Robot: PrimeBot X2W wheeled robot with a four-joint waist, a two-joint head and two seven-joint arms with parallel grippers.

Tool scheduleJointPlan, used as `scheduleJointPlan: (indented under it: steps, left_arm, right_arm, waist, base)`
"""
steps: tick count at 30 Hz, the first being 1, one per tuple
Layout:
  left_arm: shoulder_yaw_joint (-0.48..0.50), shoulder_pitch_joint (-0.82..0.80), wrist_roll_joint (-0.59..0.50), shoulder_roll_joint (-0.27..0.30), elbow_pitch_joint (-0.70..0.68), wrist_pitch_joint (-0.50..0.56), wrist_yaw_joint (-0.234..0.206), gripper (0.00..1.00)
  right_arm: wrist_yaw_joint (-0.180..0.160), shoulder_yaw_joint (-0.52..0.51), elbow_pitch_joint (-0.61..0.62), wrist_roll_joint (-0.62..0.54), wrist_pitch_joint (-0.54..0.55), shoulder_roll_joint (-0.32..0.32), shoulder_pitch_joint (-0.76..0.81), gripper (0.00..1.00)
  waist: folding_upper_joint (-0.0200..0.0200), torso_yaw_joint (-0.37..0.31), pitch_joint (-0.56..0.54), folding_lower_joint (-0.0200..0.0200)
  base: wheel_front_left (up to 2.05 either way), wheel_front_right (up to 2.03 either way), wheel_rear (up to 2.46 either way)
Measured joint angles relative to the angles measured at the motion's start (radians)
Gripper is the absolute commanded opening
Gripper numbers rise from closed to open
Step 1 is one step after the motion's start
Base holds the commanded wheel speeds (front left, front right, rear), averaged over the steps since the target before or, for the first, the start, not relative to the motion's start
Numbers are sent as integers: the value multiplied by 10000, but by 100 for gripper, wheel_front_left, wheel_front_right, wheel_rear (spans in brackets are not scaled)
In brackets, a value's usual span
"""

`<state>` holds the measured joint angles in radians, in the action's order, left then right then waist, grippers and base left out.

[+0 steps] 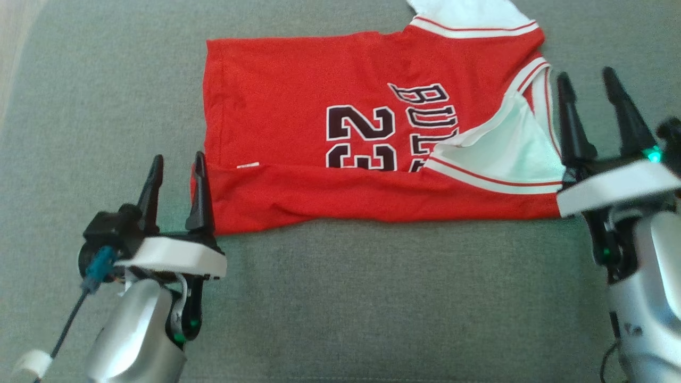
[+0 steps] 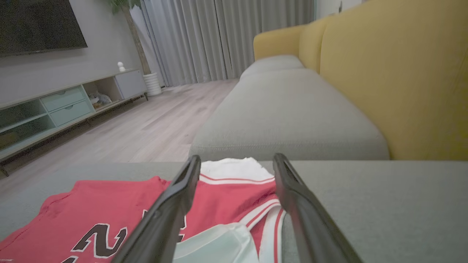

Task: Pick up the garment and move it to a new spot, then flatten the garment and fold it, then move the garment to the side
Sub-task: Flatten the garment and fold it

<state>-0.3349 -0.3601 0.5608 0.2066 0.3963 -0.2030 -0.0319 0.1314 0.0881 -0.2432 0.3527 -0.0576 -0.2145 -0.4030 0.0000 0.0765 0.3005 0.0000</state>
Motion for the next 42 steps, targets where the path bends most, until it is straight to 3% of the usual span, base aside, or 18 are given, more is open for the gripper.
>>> scheduleJointPlan:
  steps: [4,10,21,29,34,38,42]
  left_arm:
    - [96,281,-918,38,-763,-382,-633,100]
    - [121,658,-1850,384,-1923,-493,-1164,100]
    - [111,2127,-1766,621,-2535,355,-1720,100]
    - [92,2243,-1457,629,-2502,660,-1678,100]
    - [-67,2225,-1018,594,-2056,1252,-1283,100]
    - [-213,2138,-339,518,-982,2119,-761,100]
    - [-217,1641,36,412,-435,2685,-556,100]
  right_arm:
    - [0,-585,1135,-961,-497,270,931,100]
    - [0,-1126,3300,-1701,-146,1158,2696,100]
    - [0,-1089,5108,-1948,857,1609,4777,100]
    - [0,-1103,5298,-1952,1189,1674,4788,100]
    - [0,-1354,4809,-1781,1852,1684,4783,100]
    - [0,-1647,3636,-1570,2585,1655,4699,100]
    - [0,-1674,2320,-1260,2957,1292,4090,100]
  waist:
    - [0,-110,-277,-1]
    - [0,-319,-578,-1]
    - [0,-548,-711,0]
    - [0,-496,-657,0]
    - [0,-462,-534,1]
    - [0,-421,-351,1]
    - [0,-382,-229,1]
  base:
    - [0,0,0]
    - [0,0,0]
    - [0,0,0]
    - [0,0,0]
    - [0,0,0]
    - [0,0,0]
    - [0,0,0]
